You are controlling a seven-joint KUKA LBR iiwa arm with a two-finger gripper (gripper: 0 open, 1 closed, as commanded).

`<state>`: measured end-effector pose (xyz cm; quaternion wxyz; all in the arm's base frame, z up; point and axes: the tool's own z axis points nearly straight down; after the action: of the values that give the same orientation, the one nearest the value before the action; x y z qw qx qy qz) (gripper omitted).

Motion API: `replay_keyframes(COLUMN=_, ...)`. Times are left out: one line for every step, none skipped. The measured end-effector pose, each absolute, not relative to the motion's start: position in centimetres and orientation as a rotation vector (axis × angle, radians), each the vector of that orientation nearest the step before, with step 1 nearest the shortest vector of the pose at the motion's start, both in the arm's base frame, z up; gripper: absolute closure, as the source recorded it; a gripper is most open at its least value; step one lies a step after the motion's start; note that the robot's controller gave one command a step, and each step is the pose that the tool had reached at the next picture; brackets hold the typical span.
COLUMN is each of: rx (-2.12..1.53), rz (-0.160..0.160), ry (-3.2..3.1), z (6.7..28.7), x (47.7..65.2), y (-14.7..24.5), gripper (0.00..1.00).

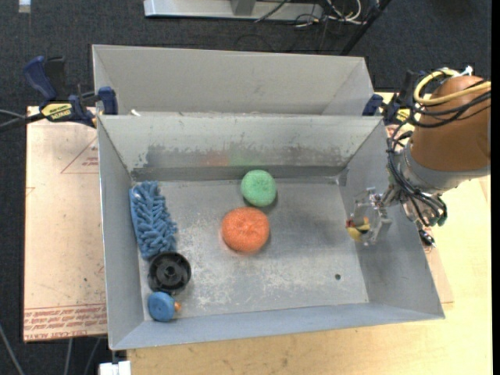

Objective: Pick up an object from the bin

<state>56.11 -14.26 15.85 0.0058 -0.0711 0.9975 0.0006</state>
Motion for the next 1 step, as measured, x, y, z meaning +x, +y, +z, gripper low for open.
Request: replay_keyframes(rx=-0.21, rz=0.004, ry=3.124, z=18.82, x=56.01, y=-14.41, gripper=1.0)
